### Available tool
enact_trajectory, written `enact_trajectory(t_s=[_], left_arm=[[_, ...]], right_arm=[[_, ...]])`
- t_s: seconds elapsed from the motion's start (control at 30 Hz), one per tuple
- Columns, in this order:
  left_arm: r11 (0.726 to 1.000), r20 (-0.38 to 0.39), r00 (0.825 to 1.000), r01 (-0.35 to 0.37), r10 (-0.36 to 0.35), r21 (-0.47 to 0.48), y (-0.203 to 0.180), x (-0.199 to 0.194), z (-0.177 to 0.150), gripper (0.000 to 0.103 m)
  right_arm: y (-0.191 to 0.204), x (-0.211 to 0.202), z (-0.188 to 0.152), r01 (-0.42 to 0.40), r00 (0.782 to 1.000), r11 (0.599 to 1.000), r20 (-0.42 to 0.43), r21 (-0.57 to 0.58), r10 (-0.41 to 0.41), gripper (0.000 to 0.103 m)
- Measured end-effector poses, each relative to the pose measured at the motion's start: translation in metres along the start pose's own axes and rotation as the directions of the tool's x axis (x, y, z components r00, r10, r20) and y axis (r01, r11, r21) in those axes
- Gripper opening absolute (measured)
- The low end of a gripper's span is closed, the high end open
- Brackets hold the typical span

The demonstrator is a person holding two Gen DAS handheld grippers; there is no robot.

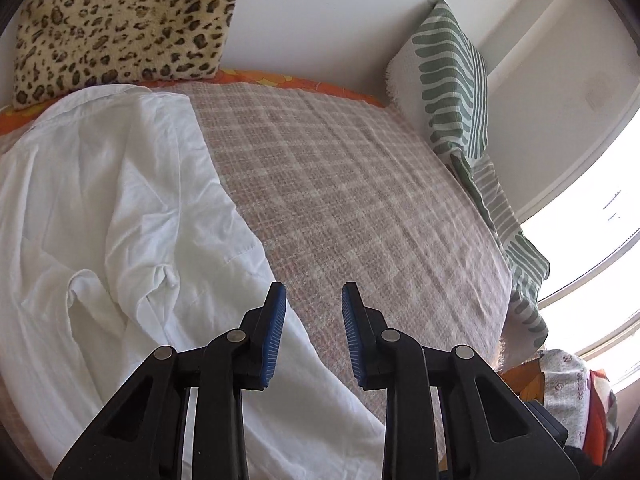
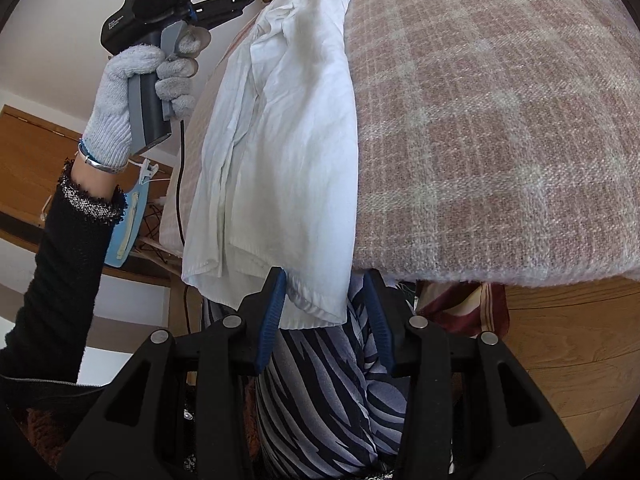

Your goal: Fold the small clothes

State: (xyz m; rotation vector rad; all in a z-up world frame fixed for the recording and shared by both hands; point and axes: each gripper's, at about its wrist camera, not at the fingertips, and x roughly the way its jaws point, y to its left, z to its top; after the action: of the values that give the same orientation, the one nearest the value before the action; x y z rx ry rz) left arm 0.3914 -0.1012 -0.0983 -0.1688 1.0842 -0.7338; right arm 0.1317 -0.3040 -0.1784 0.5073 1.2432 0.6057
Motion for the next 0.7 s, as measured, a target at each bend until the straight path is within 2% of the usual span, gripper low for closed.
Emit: enact_trajectory(t_s=[0.07, 0.1, 0.13, 0.17, 0.23, 0.33, 0.43, 0.47, 0.57, 0.63, 0.7], left_arm=[[1.0, -0.017, 1.0, -0.006, 0.006, 0.004, 0.001, 0.009, 0.003, 0.025], [1.0, -0.026, 1.0, -0.011, 0.011, 0.007, 0.002, 0.013, 0.004, 0.025], [1.0, -0.035, 0.999, -0.022, 0.023, 0.014, 0.002, 0.017, 0.005, 0.025], [0.999, -0.043, 0.998, -0.035, 0.036, 0.024, 0.002, 0.021, 0.006, 0.025], [0.998, -0.053, 0.997, -0.062, 0.064, 0.029, 0.005, 0.028, 0.009, 0.025], [0.995, -0.075, 0.992, -0.101, 0.102, 0.006, 0.016, 0.041, 0.01, 0.025], [0.992, -0.101, 0.986, -0.129, 0.13, 0.009, 0.024, 0.055, 0.003, 0.025], [0.991, -0.07, 0.989, -0.129, 0.13, 0.023, 0.024, 0.054, 0.001, 0.025], [0.992, -0.049, 0.991, -0.126, 0.127, 0.03, 0.025, 0.053, -0.001, 0.025], [0.99, -0.054, 0.989, -0.139, 0.141, 0.037, 0.021, 0.048, -0.001, 0.025], [0.985, -0.035, 0.988, -0.147, 0.15, 0.085, 0.008, 0.037, -0.006, 0.025]], right_arm=[[-0.002, 0.007, 0.0, -0.02, 1.0, 1.0, -0.012, 0.017, 0.02, 0.042], [-0.002, 0.009, 0.0, -0.032, 0.999, 0.999, -0.011, 0.023, 0.033, 0.039], [0.0, 0.01, -0.001, -0.035, 0.999, 0.999, -0.008, 0.018, 0.036, 0.021], [0.005, 0.01, -0.002, -0.023, 1.0, 1.0, -0.005, 0.002, 0.023, 0.011], [0.016, 0.007, -0.004, 0.006, 1.0, 0.999, 0.017, -0.039, -0.005, 0.007], [0.04, -0.01, -0.008, 0.039, 0.997, 0.995, 0.068, -0.095, -0.032, 0.005], [0.062, -0.027, -0.016, 0.039, 0.992, 0.988, 0.126, -0.147, -0.021, 0.004], [0.066, -0.027, -0.02, 0.043, 0.992, 0.985, 0.128, -0.165, -0.022, 0.003], [0.057, -0.007, -0.029, 0.116, 0.992, 0.98, 0.073, -0.164, -0.105, 0.003], [0.037, -0.003, -0.028, 0.111, 0.994, 0.988, 0.03, -0.105, -0.108, 0.003], [0.034, -0.006, -0.028, 0.096, 0.995, 0.99, 0.022, -0.107, -0.094, 0.003]])
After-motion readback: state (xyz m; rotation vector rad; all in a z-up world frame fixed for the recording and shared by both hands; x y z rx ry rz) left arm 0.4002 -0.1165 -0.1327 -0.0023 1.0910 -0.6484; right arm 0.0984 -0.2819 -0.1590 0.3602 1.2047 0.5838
